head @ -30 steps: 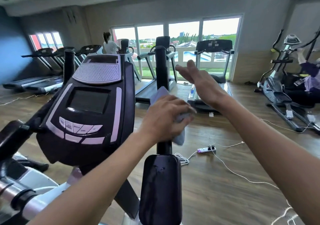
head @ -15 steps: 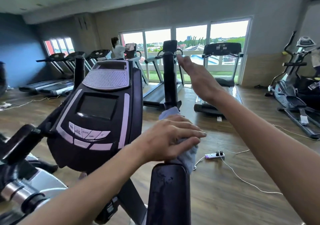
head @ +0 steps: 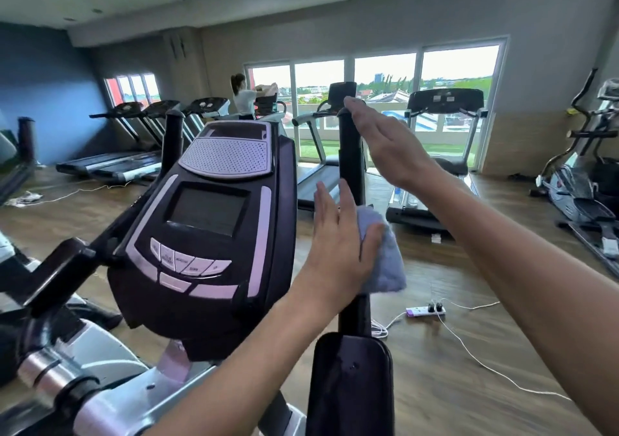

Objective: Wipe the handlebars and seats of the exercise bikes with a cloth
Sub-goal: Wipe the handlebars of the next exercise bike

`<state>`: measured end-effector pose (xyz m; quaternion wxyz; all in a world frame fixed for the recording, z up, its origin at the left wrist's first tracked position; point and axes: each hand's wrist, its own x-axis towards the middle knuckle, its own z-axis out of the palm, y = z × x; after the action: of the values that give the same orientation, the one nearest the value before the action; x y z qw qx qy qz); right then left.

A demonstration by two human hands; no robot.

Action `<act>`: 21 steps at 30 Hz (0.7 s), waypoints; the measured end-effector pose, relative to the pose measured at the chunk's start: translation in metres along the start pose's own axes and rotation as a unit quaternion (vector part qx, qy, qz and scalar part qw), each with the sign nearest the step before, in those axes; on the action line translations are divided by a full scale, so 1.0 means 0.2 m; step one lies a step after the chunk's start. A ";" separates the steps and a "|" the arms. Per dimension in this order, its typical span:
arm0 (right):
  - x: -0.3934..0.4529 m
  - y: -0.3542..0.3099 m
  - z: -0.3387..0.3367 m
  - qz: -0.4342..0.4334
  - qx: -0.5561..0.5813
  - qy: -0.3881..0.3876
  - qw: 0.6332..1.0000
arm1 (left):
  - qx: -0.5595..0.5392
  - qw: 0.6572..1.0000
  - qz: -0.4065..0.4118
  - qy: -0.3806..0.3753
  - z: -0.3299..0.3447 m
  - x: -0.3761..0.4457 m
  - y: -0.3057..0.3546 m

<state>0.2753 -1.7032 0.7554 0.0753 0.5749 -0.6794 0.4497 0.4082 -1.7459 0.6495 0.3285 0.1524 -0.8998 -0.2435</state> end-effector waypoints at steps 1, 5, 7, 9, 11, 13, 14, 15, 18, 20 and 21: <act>0.00 0.00 0.00 -0.003 -0.007 0.002 1.000 | 0.012 1.000 -0.022 0.011 0.02 0.03 0.01; 0.01 0.03 0.00 -0.008 -0.026 0.007 1.000 | 0.075 0.995 -0.064 0.011 0.04 -0.10 0.07; 0.00 0.02 0.01 -0.006 -0.029 0.009 1.000 | 0.132 0.990 -0.025 0.034 0.04 -0.22 0.10; -0.01 0.01 0.02 -0.003 -0.034 0.017 0.999 | 0.113 0.992 -0.043 -0.040 0.03 -0.22 0.08; -0.01 0.00 0.04 0.008 -0.041 0.017 0.999 | 0.106 0.992 -0.047 -0.041 0.01 -0.11 0.06; -0.03 -0.01 0.06 0.023 -0.048 0.016 0.998 | 0.102 0.992 -0.074 -0.013 0.02 0.00 0.07; -0.03 -0.02 0.06 0.026 -0.051 0.019 0.998 | 0.116 0.990 -0.082 0.004 0.02 0.01 0.10; -0.03 -0.03 0.06 0.030 -0.051 0.022 0.998 | 0.132 0.987 -0.087 0.011 0.05 0.00 0.11; -0.04 -0.03 0.07 0.030 -0.042 0.032 0.998 | 0.143 0.987 -0.070 0.031 0.08 -0.21 0.13; -0.03 -0.03 0.07 0.017 -0.034 0.033 0.999 | 0.097 0.993 -0.071 0.005 0.03 -0.29 0.13; -0.03 -0.02 0.07 0.013 -0.032 0.038 0.999 | 0.059 0.994 -0.086 -0.041 0.01 -0.28 0.13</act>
<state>0.2869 -1.7079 0.7458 0.1131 0.5459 -0.6974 0.4503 0.4456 -1.6991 0.6340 0.2601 0.2379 -0.9088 -0.2232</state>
